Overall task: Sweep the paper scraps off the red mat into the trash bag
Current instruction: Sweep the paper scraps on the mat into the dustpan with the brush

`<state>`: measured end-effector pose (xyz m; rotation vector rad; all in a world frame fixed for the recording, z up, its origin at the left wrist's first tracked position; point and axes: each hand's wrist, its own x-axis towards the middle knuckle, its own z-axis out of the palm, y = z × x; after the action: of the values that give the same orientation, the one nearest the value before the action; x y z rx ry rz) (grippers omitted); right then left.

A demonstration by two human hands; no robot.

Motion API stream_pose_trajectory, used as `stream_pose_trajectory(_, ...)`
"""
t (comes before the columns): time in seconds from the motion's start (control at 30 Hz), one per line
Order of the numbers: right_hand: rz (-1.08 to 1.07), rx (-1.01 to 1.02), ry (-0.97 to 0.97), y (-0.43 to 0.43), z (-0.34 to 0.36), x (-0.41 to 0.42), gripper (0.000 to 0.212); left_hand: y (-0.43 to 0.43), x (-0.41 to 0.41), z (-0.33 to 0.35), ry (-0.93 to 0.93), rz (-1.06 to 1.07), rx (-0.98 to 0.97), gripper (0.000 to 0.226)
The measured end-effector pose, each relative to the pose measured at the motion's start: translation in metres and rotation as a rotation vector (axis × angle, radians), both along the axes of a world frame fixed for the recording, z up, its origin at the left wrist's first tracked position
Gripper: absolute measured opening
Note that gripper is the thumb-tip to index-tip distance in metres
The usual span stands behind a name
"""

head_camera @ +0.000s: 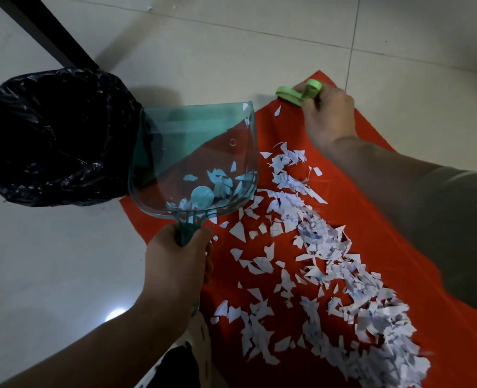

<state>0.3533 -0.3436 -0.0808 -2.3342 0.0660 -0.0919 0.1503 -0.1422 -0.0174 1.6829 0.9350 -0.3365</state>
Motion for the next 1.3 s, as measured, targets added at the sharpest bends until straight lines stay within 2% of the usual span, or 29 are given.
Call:
stream_pose_trajectory(0.13,0.043,0.044,0.060,-0.001,0.002,-0.010,0.028,0.000,0.000,0.000,0.004,0.004,-0.004,0.015)
stream_pose_trajectory(0.3,-0.131,0.238,-0.065,-0.005,0.009,-0.012,0.026,0.000,-0.001,0.000,0.002,0.000,-0.002,0.015)
stream_pose_trajectory(0.4,-0.124,0.200,-0.047,-0.001,0.008,-0.008,0.030,0.000,-0.001,0.000,0.000,-0.005,0.007,0.015)
stream_pose_trajectory(0.5,-0.029,0.138,0.030,0.005,0.004,-0.005,0.035,0.000,-0.001,0.000,-0.002,-0.002,0.015,0.015)
stream_pose_trajectory(0.6,0.051,0.095,0.067,0.011,0.001,-0.012,0.030,0.001,0.000,0.000,-0.001,0.008,0.011,0.014)
stream_pose_trajectory(0.87,0.022,0.221,-0.003,0.017,0.008,-0.010,0.026,0.004,0.002,0.000,-0.003,0.032,0.025,0.015)
stream_pose_trajectory(1.13,0.184,0.058,0.096,0.039,0.002,-0.009,0.030,0.006,0.003,0.001,-0.009,0.066,0.020,0.015)
stream_pose_trajectory(1.3,0.154,0.184,0.086,0.024,0.015,-0.022,0.024,0.005,0.002,0.002,-0.008,0.071,0.017,0.015)
